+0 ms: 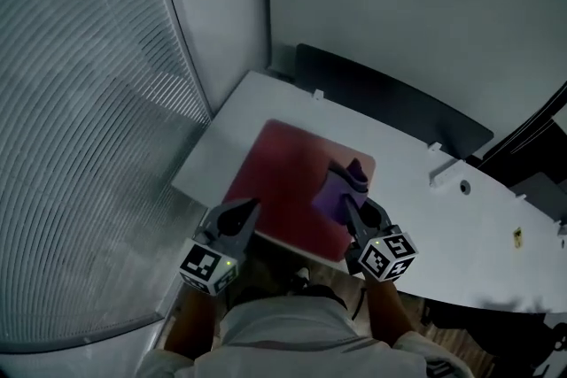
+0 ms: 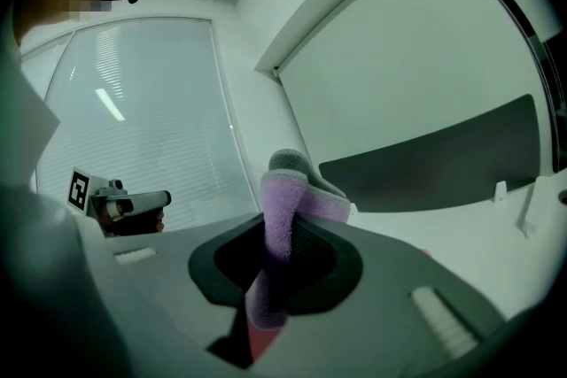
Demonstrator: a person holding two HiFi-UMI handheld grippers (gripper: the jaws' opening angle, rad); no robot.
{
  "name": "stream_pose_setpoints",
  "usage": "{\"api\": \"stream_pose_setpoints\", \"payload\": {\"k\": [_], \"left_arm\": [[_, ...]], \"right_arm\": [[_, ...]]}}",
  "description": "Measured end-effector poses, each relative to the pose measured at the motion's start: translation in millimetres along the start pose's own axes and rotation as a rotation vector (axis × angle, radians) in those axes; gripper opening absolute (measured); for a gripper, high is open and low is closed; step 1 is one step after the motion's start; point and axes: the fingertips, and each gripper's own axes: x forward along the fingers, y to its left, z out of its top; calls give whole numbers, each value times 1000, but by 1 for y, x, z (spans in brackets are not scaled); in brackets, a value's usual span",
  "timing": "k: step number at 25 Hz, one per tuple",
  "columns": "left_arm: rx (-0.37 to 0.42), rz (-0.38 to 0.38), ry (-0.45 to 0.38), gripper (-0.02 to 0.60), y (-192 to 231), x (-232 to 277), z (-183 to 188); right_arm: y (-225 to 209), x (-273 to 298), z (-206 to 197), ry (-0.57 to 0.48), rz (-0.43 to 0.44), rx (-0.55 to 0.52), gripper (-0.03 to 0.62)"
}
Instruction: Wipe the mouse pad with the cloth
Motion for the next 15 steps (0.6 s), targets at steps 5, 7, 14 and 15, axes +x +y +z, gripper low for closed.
{"api": "stream_pose_setpoints", "payload": {"k": [5,7,14,15], "left_arm": [[-25,-31,55,2,13,54,-17],[-33,-37,53,2,22,65,-20],[-80,-73,65,3,72,87,-28],[-87,-79,69,3,83,89,-31]], "right_arm": [[-49,22,-3,30,-37,78,48],[-53,33,-8,54,-30,93,48],[-53,104,-21,144,-35,149,48],[-49,120,-21,148,-25,182,48]]}}
